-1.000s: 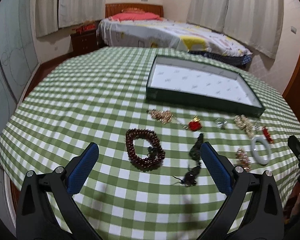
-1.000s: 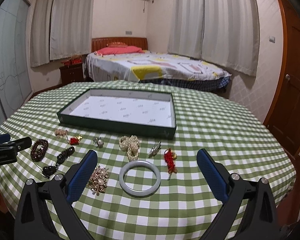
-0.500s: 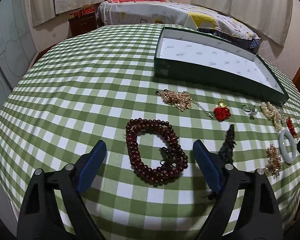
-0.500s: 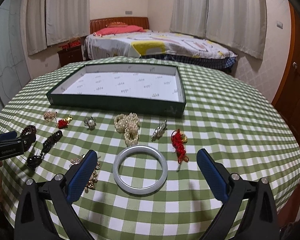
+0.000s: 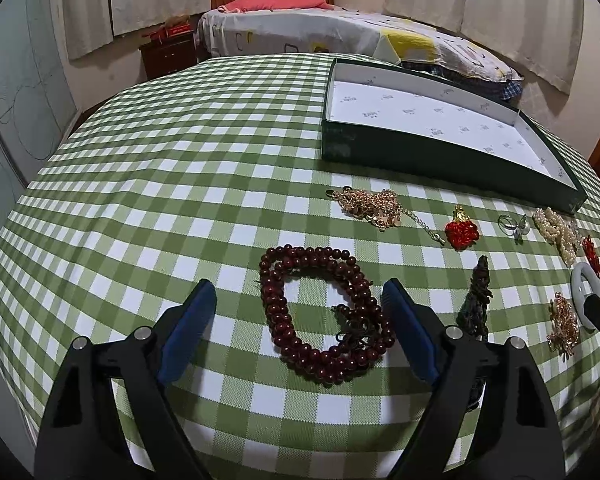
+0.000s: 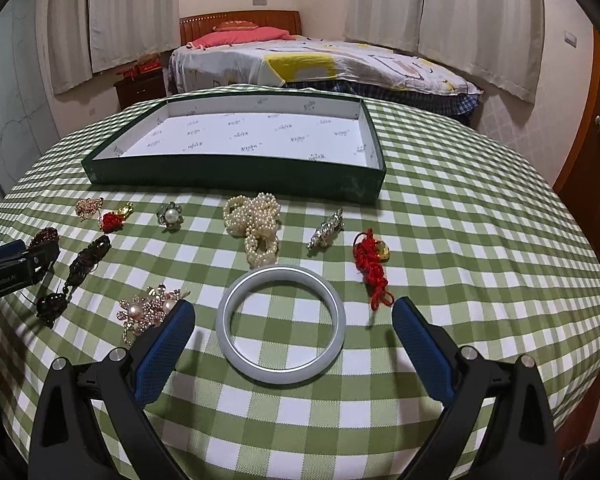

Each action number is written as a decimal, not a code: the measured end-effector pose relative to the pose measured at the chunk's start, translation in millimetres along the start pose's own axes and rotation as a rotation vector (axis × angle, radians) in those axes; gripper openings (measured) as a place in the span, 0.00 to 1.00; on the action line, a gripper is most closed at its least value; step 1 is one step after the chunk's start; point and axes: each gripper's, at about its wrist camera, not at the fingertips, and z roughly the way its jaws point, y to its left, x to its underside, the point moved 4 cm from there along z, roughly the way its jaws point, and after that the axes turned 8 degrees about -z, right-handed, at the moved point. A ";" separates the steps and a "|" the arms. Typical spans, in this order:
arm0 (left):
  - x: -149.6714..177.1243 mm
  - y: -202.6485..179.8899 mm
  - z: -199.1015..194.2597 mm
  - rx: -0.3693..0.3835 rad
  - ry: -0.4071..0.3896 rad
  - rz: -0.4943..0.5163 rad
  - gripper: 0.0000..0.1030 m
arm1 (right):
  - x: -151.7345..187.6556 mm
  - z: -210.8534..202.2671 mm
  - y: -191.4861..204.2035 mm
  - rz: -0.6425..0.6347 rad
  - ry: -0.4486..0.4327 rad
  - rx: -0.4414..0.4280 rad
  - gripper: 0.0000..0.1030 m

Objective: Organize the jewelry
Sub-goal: 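Lower the left gripper onto the dark red bead bracelet and close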

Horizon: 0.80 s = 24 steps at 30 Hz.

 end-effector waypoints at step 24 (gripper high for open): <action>5.3 4.3 -9.2 0.014 -0.006 -0.041 0.87 | 6.2 4.5 0.2 0.012 0.036 -0.040 0.69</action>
